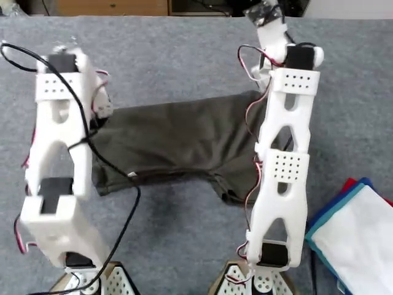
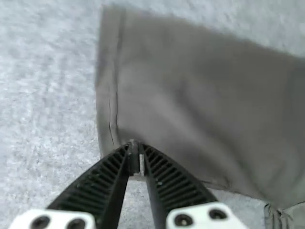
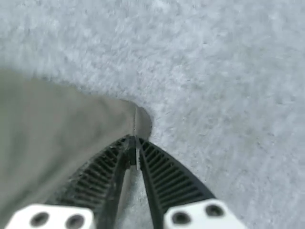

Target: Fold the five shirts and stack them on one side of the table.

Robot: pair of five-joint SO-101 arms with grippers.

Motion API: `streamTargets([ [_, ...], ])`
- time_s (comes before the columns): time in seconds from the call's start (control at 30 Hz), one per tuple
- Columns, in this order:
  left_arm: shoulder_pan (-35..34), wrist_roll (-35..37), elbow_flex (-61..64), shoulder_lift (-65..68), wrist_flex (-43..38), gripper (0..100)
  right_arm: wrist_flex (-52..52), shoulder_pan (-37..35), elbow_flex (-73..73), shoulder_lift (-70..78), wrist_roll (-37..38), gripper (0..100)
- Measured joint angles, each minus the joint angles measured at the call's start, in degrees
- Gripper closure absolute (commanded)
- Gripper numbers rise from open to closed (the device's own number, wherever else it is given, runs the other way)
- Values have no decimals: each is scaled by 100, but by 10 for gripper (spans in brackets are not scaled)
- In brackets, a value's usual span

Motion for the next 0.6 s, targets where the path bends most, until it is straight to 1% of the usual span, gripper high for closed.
streamTargets([
  [0.07, 0, -53, 941, -571, -519, 980, 0, 18, 492, -334, -149, 993],
  [0.2, 0, -281, 2901, -1793, -1714, 980, -9, 0, 1996, -967, -273, 993],
  [0.27, 0, -369, 3569, -2084, -2198, 980, -132, 9, 2611, -1108, -299, 993],
  [0.4, 26, -369, 4044, -2040, -2813, 980, -826, 9, 3552, -1134, -378, 993],
  [0.5, 26, -185, 4193, -1582, -3103, 980, -1495, 9, 4105, -1046, -642, 993],
  [0.6, 26, -149, 4343, -1020, -3402, 980, -1776, 62, 4202, -967, -703, 993],
])
